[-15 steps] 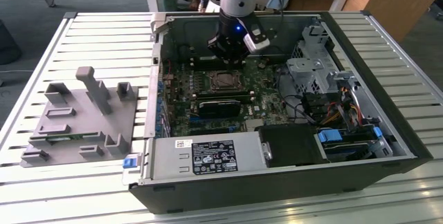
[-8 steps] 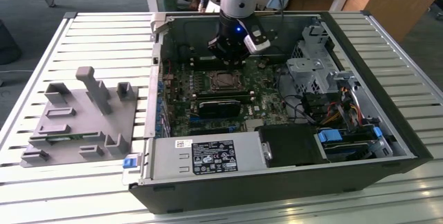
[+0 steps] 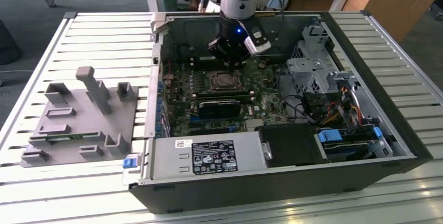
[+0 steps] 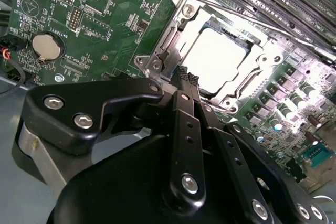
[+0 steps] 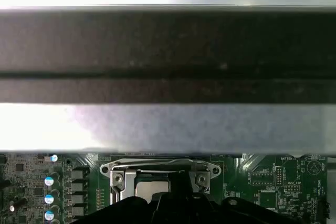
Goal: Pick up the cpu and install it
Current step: 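Install the second cpu locking lever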
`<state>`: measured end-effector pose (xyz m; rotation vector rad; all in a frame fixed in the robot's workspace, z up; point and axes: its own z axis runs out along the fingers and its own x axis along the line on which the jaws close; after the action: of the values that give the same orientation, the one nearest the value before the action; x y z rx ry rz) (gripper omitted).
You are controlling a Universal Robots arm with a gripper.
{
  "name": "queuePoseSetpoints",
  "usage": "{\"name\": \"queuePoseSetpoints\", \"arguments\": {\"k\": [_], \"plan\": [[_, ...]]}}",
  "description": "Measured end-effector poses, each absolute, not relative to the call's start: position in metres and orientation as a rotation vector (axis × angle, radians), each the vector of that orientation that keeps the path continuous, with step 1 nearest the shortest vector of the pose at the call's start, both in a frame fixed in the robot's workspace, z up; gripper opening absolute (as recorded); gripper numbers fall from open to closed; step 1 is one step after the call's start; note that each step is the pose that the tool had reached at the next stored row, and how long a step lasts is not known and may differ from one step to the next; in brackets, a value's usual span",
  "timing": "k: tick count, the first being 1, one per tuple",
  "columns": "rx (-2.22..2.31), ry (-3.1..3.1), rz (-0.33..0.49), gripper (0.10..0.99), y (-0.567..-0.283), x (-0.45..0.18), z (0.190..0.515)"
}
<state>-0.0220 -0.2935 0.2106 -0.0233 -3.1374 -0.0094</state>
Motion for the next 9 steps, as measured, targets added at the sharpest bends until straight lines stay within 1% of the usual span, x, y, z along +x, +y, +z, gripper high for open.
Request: {"name": "queuePoseSetpoints", "arguments": {"k": [4,9], "plan": [[-0.023,-3.137,-0.012,0.106,-0.294,-0.022,0.214],[-0.023,-3.137,-0.013,0.106,-0.294,-0.022,0.225]]}}
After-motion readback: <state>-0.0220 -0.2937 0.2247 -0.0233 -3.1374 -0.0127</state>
